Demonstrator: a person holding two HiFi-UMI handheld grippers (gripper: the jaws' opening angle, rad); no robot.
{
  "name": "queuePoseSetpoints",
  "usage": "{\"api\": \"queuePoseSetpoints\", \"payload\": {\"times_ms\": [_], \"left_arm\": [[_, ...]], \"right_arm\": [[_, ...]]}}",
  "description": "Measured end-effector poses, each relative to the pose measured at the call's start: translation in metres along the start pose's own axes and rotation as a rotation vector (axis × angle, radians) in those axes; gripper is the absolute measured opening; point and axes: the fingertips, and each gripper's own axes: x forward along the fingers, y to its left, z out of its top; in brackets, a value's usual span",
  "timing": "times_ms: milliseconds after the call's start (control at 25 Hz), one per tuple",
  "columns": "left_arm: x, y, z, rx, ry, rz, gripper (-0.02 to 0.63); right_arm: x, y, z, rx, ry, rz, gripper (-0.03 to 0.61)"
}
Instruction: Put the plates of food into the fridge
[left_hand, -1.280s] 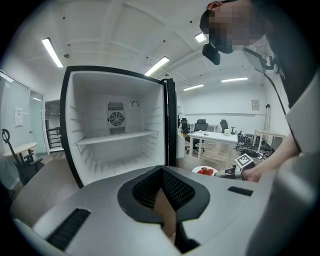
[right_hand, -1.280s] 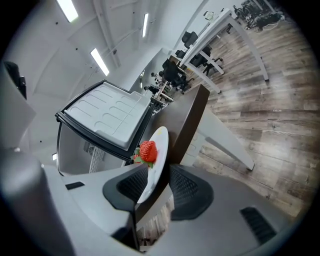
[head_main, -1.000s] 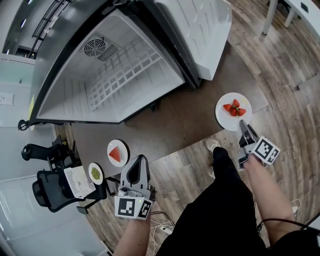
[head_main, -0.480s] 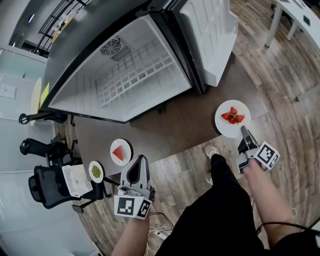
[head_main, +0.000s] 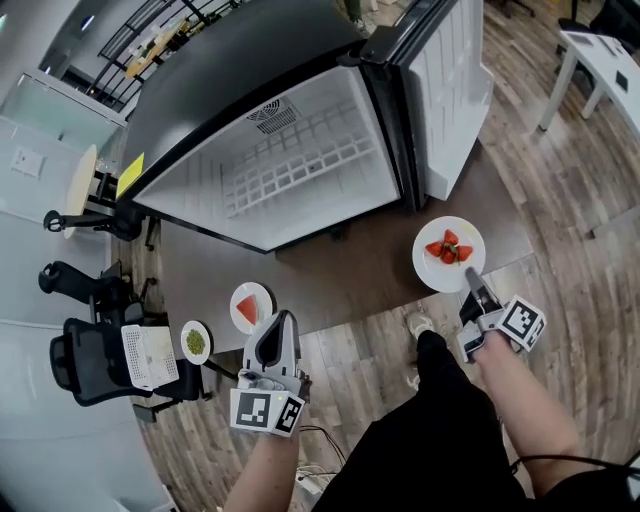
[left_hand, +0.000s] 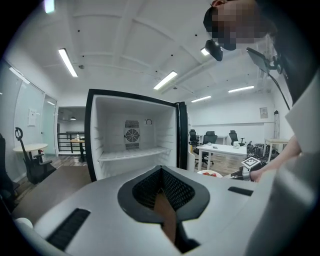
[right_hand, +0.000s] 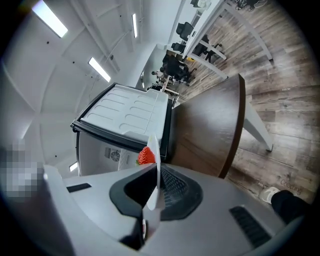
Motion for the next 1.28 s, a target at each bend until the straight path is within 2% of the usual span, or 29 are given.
{"api": "queuePoseSetpoints", "payload": {"times_ms": [80, 400, 560, 1000, 1280], "left_arm": [[-0.002, 0.006, 0.006, -0.007, -0.019, 0.019, 0.003], [-0.013, 0.026, 0.023, -0.035, -0.066, 0.077, 0.003], [-0.019, 0.042, 0.030, -0.045, -0.097, 0.115, 0.003], [-0.032, 0.066, 0.061, -0.063, -0.160, 0.205, 0.003], [-0.027, 0.079, 0.073, -0.072, -0.199, 0.258, 0.003]], "right_arm": [[0.003, 0.006, -0.002, -0.006, 0.018, -0.014, 0.016], [0.025, 0.055, -0.006, -0.044, 0.090, 0.047, 0.015], [0.036, 0.071, -0.013, -0.066, 0.143, 0.023, 0.017], [0.087, 0.139, -0.033, -0.065, 0.262, 0.108, 0.015], [0.127, 0.165, -0.038, -0.081, 0.334, 0.132, 0.015]]}}
